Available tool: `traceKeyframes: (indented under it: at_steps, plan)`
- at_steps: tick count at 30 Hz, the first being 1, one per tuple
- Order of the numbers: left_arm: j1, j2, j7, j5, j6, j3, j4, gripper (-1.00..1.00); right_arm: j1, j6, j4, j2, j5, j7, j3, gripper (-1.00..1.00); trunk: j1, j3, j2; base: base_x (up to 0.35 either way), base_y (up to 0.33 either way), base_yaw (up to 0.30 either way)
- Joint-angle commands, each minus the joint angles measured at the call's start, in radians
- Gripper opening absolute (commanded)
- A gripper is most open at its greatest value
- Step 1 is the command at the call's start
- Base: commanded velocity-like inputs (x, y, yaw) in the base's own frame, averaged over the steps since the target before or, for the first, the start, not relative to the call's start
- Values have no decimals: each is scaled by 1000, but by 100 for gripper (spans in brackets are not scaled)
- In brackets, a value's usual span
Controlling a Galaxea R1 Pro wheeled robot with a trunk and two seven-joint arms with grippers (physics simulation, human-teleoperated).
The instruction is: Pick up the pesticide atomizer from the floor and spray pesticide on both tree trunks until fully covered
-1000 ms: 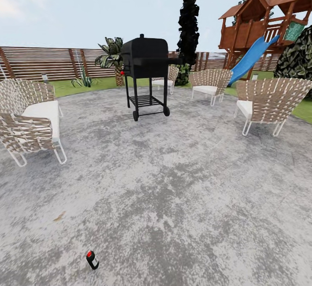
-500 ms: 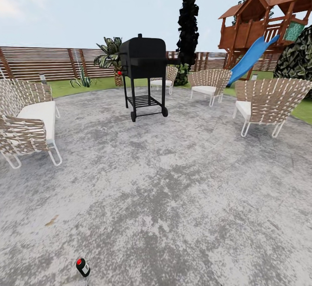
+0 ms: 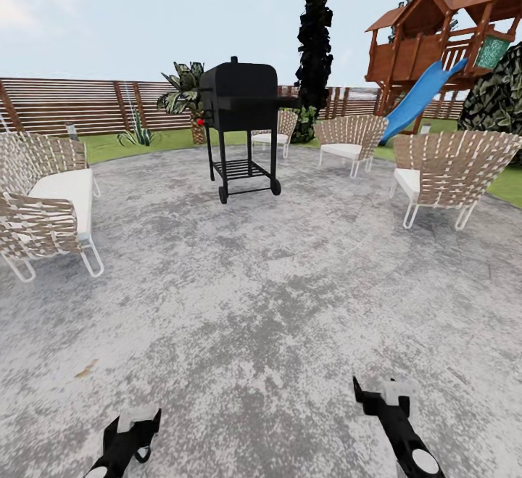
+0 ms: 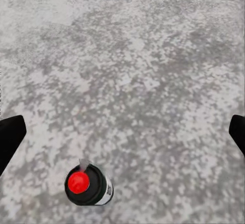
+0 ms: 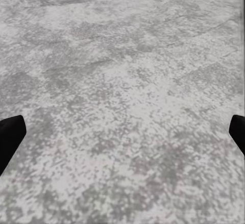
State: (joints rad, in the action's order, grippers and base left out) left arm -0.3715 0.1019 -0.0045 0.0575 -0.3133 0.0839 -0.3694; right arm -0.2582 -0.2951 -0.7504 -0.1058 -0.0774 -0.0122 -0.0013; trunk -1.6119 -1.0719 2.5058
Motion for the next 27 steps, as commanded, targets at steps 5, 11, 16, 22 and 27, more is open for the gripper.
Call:
traceKeyframes:
  at_steps: [5, 11, 16, 22, 27]
  plan:
    - [-13, 7, 2, 12, -3, 15, 1, 100, -19, -2, -3, -1, -7, -2, 1, 100, 0, -1, 0, 0, 0, 0]
    - [-12, 11, -2, 30, -5, 96, 0, 100, -47, 26, -5, -2, -8, -21, 0, 100, 0, -1, 0, 0, 0, 0]
    - [-9, 11, -6, 25, -6, 106, -1, 100, -51, 36, -6, -2, -9, -21, 2, 100, 0, -1, 0, 0, 0, 0]
    - [-9, 10, -9, 21, -6, 103, -3, 100, -52, 39, -6, -3, -9, -22, 0, 100, 0, -4, 0, 0, 0, 92]
    - [-10, 10, -9, 17, -5, 103, -3, 100, -52, 39, -6, -3, -9, -22, 2, 100, 0, -9, 1, 0, 0, 47]
